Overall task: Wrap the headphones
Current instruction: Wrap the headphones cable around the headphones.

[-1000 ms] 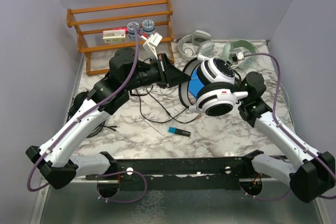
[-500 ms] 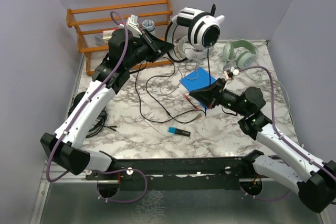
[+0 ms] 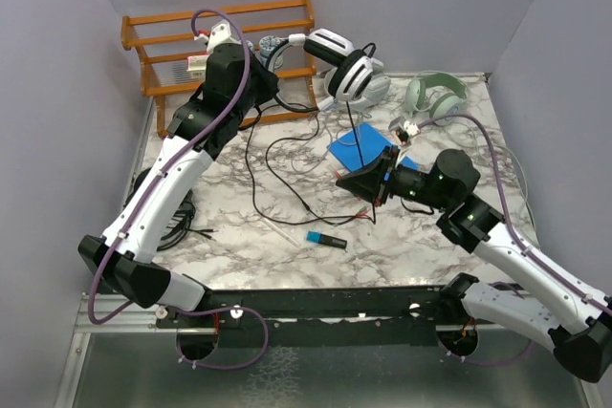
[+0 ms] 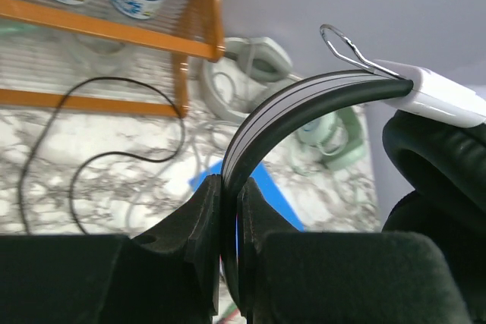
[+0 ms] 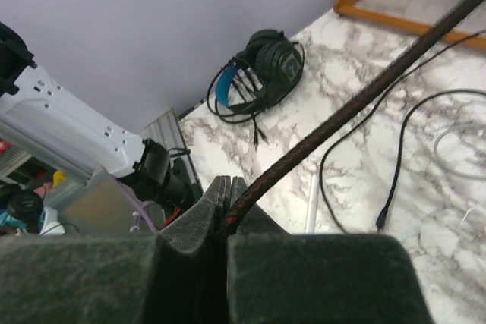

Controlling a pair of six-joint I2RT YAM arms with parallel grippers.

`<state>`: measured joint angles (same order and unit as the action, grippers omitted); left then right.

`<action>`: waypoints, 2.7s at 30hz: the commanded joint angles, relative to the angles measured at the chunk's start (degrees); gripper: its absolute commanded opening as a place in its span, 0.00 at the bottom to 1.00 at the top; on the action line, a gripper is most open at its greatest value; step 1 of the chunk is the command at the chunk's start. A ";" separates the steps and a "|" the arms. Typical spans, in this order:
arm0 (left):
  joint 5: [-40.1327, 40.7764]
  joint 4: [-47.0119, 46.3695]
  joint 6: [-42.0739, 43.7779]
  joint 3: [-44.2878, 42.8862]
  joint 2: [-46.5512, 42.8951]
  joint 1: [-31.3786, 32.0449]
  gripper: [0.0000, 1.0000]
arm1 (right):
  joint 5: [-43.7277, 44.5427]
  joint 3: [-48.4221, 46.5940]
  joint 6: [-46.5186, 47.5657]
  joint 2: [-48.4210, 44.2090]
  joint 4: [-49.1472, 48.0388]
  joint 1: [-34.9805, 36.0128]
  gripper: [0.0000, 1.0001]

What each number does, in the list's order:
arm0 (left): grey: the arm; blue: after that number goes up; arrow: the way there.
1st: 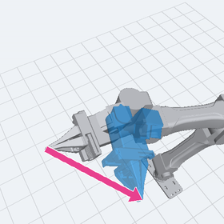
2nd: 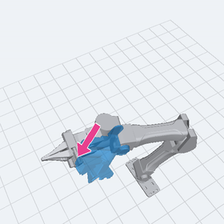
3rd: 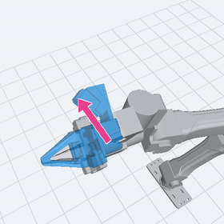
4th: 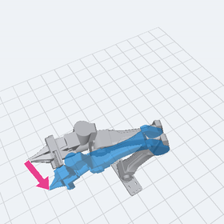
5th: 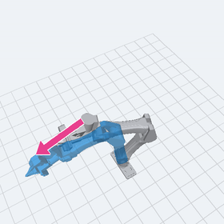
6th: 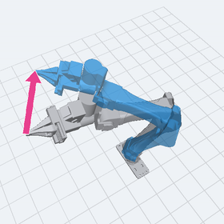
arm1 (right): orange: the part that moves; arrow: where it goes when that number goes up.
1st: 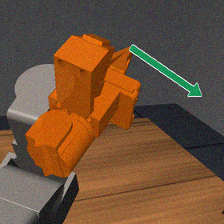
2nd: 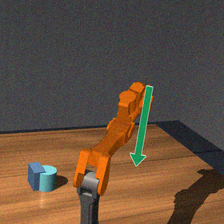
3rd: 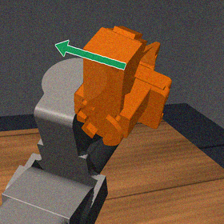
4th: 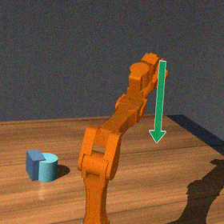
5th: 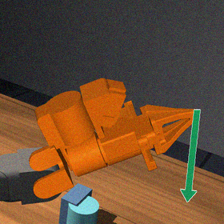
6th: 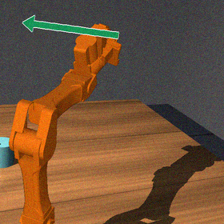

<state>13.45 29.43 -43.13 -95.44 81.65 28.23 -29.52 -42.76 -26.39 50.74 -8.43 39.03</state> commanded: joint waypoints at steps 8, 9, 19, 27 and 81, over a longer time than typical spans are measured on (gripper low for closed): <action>-7.00 1.60 -3.52 -5.27 -0.72 -0.28 0.00 | 6.68 -7.90 8.24 8.21 11.73 0.43 0.01; -8.66 1.60 -4.56 -5.22 -1.01 -0.29 0.00 | 6.48 -8.14 8.36 8.89 11.50 0.39 0.01; -3.95 7.03 -3.42 -5.46 -1.18 -0.28 0.00 | 1.44 -9.93 8.29 9.21 9.99 2.12 0.01; 8.11 13.01 4.98 -6.70 1.05 0.00 0.00 | 4.42 -15.86 10.71 5.99 18.43 2.72 0.01; -15.32 10.64 37.36 17.06 -20.09 18.00 0.00 | 26.94 -20.94 23.48 21.32 16.97 -5.43 0.19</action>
<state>8.58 40.58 -0.69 -76.31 64.82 45.82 0.47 -68.82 0.27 75.75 18.81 35.38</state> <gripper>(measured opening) 0.149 0.140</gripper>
